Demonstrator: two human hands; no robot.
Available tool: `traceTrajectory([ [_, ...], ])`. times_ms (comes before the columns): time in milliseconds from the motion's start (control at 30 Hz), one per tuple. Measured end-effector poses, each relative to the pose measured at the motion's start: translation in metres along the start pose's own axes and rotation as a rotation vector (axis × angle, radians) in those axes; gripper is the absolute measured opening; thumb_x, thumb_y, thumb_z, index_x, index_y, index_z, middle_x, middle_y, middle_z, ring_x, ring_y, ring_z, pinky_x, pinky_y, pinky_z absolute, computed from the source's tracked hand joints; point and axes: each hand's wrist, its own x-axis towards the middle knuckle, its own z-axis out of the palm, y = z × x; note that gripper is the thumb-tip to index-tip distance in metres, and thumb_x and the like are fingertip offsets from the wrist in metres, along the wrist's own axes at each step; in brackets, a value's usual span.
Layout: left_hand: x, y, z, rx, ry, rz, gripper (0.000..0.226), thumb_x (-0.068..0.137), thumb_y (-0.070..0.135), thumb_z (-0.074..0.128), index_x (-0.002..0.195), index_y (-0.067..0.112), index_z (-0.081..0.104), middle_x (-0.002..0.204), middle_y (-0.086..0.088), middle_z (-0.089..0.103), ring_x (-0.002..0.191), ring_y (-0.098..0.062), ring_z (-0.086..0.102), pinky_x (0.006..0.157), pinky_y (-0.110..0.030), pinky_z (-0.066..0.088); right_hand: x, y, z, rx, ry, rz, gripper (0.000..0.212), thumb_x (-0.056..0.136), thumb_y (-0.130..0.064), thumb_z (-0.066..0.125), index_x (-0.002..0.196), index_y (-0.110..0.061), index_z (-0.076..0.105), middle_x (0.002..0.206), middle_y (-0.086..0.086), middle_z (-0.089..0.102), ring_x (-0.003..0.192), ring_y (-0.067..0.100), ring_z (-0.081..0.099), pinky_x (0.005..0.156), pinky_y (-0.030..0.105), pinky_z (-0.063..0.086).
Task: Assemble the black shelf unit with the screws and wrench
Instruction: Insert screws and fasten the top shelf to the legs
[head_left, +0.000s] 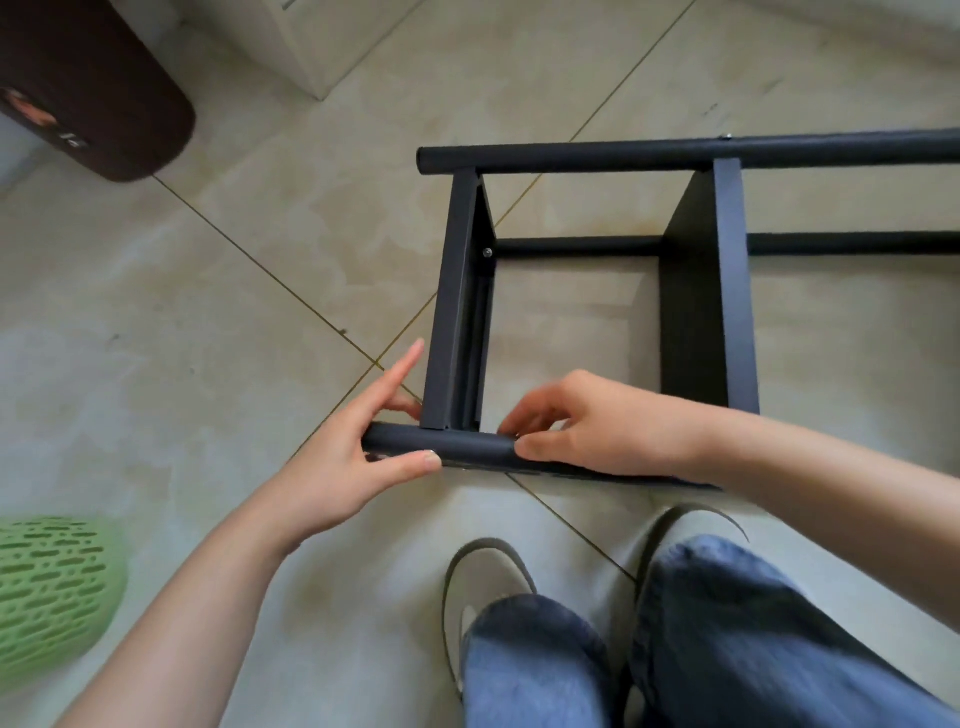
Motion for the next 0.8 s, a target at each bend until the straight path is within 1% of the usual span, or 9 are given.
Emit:
traceTrajectory([
  [100, -0.011, 0.000, 0.017, -0.266, 0.163, -0.150, 0.110, 0.066, 0.034, 0.084, 0.147, 0.065, 0.016, 0.126, 0.008, 0.064, 0.115, -0.010, 0.063, 0.103, -0.032, 0.045, -0.019, 0.006, 0.004, -0.135, 0.061, 0.026, 0.026, 0.096, -0.030, 0.058, 0.121, -0.025, 0.066, 0.108, -0.006, 0.071, 0.093, 0.012, 0.065, 0.084, 0.025, 0.053],
  [167, -0.015, 0.002, 0.034, -0.715, 0.285, -0.248, 0.108, 0.067, 0.016, 0.080, 0.153, 0.047, 0.023, 0.127, 0.000, 0.064, 0.111, -0.015, 0.068, 0.101, -0.036, 0.050, -0.027, 0.011, 0.009, -0.215, 0.095, 0.025, 0.027, 0.098, -0.032, 0.056, 0.121, -0.022, 0.064, 0.107, -0.001, 0.070, 0.095, 0.017, 0.064, 0.087, 0.034, 0.053],
  [200, -0.013, 0.004, 0.043, -0.966, 0.333, -0.278, 0.097, 0.071, 0.009, 0.075, 0.153, 0.034, 0.030, 0.121, -0.002, 0.066, 0.103, -0.015, 0.071, 0.099, -0.037, 0.052, -0.030, 0.014, 0.011, -0.242, 0.111, 0.019, 0.027, 0.098, -0.034, 0.054, 0.121, -0.022, 0.064, 0.105, 0.001, 0.069, 0.094, 0.019, 0.064, 0.086, 0.037, 0.053],
  [233, -0.011, 0.007, 0.052, -1.155, 0.381, -0.290, 0.078, 0.073, 0.006, 0.070, 0.144, 0.022, 0.043, 0.114, -0.004, 0.067, 0.096, -0.015, 0.071, 0.096, -0.036, 0.052, -0.031, 0.015, 0.012, -0.260, 0.126, 0.010, 0.028, 0.099, -0.036, 0.053, 0.121, -0.022, 0.063, 0.102, 0.001, 0.069, 0.092, 0.020, 0.063, 0.085, 0.039, 0.053],
  [300, -0.004, 0.014, 0.068, -1.306, 0.447, -0.336, 0.046, 0.075, 0.011, 0.069, 0.119, 0.016, 0.058, 0.109, -0.008, 0.065, 0.096, -0.018, 0.068, 0.097, -0.034, 0.050, -0.033, 0.018, 0.013, -0.279, 0.145, -0.011, 0.028, 0.099, -0.039, 0.051, 0.120, -0.024, 0.062, 0.099, 0.000, 0.068, 0.089, 0.020, 0.063, 0.082, 0.041, 0.053],
  [367, 0.003, 0.024, 0.082, -1.356, 0.524, -0.393, 0.050, 0.073, 0.020, 0.073, 0.121, 0.009, 0.059, 0.111, -0.008, 0.063, 0.103, -0.018, 0.063, 0.104, -0.032, 0.047, -0.034, 0.022, 0.013, -0.288, 0.163, -0.042, 0.026, 0.099, -0.042, 0.050, 0.117, -0.027, 0.062, 0.096, -0.002, 0.068, 0.086, 0.019, 0.062, 0.079, 0.042, 0.053],
  [467, 0.011, 0.037, 0.093, -1.249, 0.646, -0.441, 0.041, 0.076, 0.030, 0.077, 0.109, 0.012, 0.061, 0.100, 0.001, 0.067, 0.093, -0.008, 0.066, 0.092, -0.024, 0.050, -0.035, 0.026, 0.014, -0.296, 0.184, -0.072, 0.025, 0.099, -0.045, 0.049, 0.111, -0.028, 0.062, 0.091, -0.003, 0.066, 0.082, 0.018, 0.061, 0.075, 0.043, 0.053],
  [533, 0.012, 0.040, 0.097, -1.191, 0.687, -0.461, 0.033, 0.083, 0.031, 0.076, 0.107, 0.013, 0.061, 0.099, 0.003, 0.068, 0.092, -0.007, 0.067, 0.090, -0.024, 0.050, -0.035, 0.028, 0.013, -0.305, 0.185, -0.069, 0.025, 0.098, -0.046, 0.051, 0.110, -0.027, 0.062, 0.091, -0.002, 0.066, 0.082, 0.019, 0.061, 0.075, 0.043, 0.053],
  [800, 0.018, 0.042, 0.092, -1.276, 0.677, -0.458, 0.037, 0.086, 0.023, 0.074, 0.119, 0.011, 0.064, 0.105, -0.001, 0.069, 0.089, -0.007, 0.069, 0.086, -0.023, 0.050, -0.035, 0.034, 0.004, -0.292, 0.202, -0.068, 0.014, 0.098, -0.039, 0.053, 0.110, -0.034, 0.057, 0.095, -0.006, 0.063, 0.085, 0.020, 0.059, 0.075, 0.040, 0.053],
])
